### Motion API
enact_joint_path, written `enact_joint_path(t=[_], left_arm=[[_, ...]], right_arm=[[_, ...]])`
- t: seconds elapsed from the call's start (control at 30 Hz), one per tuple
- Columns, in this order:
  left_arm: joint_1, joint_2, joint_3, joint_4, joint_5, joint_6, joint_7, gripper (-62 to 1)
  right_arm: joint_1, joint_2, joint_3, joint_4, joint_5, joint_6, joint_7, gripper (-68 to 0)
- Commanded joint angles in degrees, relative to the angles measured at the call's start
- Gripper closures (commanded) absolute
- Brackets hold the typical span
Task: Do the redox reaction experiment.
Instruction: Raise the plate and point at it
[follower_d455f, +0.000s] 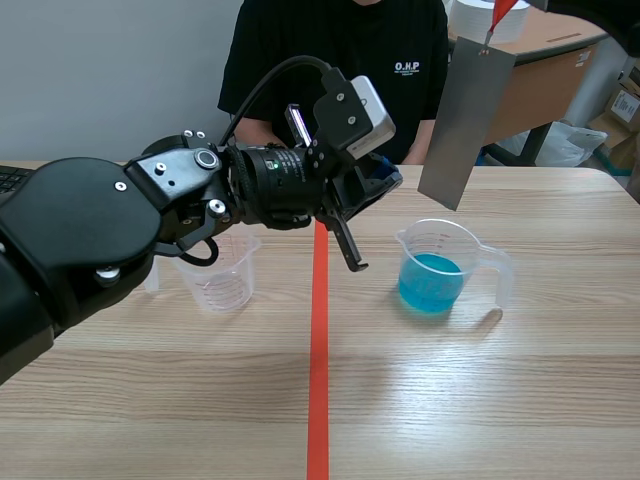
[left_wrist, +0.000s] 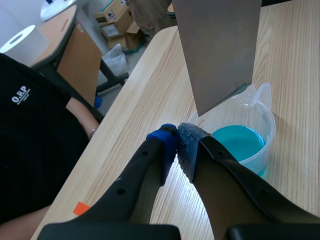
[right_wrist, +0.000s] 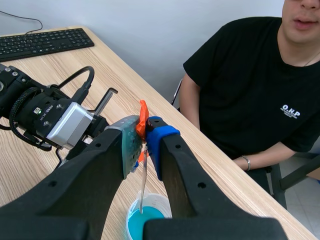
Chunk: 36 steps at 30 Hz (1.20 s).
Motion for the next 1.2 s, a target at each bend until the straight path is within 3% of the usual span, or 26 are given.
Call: enact_joint_path(t=[0.0,1.17], left_arm=[[-0.94,0.44,-0.22,0.98,-0.57,-0.13,-0.63,-4.7],[-0.96,0.26,-0.22,0.98,-0.57,-1.2,-0.44,-4.7]], right_arm=[[0.68,1.05,0.55,0.59,0.59,0.33,0.63,-1.7],[0.68,1.05,0.55,0.59,0.61,0.33,0.63,-1.7]])
